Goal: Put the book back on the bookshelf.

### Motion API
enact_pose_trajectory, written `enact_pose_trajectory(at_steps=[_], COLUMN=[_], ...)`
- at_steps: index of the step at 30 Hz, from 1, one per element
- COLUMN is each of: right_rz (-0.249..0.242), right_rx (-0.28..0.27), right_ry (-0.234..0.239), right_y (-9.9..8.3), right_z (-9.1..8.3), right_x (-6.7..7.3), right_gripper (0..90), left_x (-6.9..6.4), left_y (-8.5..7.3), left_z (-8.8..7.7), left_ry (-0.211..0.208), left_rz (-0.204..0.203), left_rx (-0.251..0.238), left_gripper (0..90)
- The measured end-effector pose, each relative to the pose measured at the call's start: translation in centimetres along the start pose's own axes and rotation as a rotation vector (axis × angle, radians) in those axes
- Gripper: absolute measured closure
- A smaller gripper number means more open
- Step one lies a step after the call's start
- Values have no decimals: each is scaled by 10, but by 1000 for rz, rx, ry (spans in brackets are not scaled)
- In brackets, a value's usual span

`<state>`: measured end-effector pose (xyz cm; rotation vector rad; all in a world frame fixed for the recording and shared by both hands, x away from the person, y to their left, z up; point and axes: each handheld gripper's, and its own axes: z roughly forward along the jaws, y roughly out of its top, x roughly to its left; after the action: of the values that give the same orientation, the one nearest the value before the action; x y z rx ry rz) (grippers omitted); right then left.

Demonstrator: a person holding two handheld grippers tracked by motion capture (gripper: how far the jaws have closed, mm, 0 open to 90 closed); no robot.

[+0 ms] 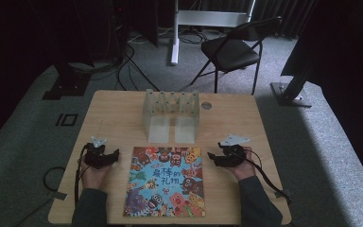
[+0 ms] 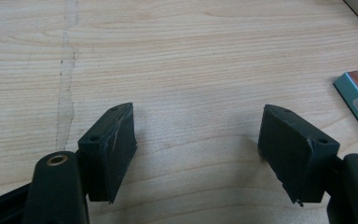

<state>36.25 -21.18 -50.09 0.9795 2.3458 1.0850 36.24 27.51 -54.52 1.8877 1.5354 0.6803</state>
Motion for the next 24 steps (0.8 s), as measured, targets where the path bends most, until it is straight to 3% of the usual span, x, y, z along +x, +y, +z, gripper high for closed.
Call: enact_pose_trajectory(at_steps=[6,10,16,18,21,24], right_rz=[-16,-35,-33,-36,-26,-33], right_rx=[17,11,25,37,52,85], right_ry=[21,54,91,98,107,119], right_y=[7,19,24,25,24,21], right_z=[11,20,35,41,49,61], right_x=[5,12,14,15,16,20], right_gripper=[340,318,283,271,257,239], left_x=[-2,-4,-5,-6,-7,-18], left_y=[-1,1,1,1,2,4], left_z=[-1,-4,-5,-6,-10,-21], left_ry=[3,-2,-7,2,-41,-92], left_rz=[-5,-4,5,-10,-15,38], left_rx=[-3,14,18,17,0,-45], left_gripper=[288,432,450,481,483,436])
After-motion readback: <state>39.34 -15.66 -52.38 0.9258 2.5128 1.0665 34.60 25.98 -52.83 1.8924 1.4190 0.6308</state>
